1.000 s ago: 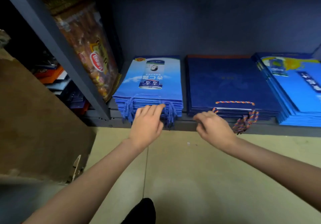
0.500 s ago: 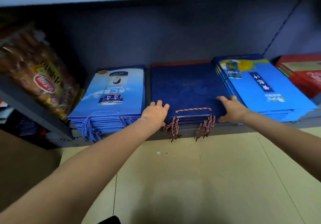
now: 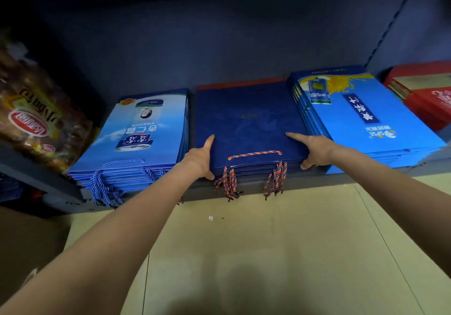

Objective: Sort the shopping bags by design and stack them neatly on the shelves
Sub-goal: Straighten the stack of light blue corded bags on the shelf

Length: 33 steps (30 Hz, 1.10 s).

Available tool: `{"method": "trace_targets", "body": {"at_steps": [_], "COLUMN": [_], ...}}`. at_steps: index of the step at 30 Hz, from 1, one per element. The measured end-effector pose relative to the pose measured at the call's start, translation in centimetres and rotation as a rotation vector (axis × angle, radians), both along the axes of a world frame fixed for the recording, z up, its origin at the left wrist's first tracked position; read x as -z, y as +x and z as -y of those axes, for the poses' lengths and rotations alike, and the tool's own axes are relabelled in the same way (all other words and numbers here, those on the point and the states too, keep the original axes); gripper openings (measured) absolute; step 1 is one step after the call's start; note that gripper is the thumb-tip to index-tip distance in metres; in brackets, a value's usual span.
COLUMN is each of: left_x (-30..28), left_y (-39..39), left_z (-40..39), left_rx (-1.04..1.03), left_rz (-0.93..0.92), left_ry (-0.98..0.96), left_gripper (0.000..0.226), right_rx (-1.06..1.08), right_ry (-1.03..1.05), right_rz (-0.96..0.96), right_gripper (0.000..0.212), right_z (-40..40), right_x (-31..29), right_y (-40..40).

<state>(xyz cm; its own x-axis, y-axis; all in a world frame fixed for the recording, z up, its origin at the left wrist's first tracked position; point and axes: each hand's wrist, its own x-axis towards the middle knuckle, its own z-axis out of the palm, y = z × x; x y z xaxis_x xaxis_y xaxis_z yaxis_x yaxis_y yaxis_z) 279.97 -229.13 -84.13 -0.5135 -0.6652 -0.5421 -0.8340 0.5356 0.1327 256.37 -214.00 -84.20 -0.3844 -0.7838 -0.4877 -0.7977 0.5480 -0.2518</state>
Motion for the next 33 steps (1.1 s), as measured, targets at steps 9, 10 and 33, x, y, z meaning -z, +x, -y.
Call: {"method": "trace_targets", "body": {"at_steps": [9, 10, 33], "left_x": [1.1, 1.2, -7.0], "left_y": [0.0, -0.1, 3.6], "left_z": [0.0, -0.1, -6.0], "left_rx": [0.026, 0.023, 0.284], "left_rz": [0.081, 0.083, -0.41], "left_ry": [-0.058, -0.066, -0.196], "left_gripper": [0.119, 0.12, 0.087], "right_rx": [-0.04, -0.036, 0.016], "right_ry": [-0.006, -0.006, -0.249], "right_rz": [-0.025, -0.03, -0.23], "right_gripper": [0.105, 0.106, 0.061], "right_z": [0.1, 0.2, -7.8], "right_x": [0.6, 0.7, -11.3], "right_y": [0.1, 0.1, -1.4]}}
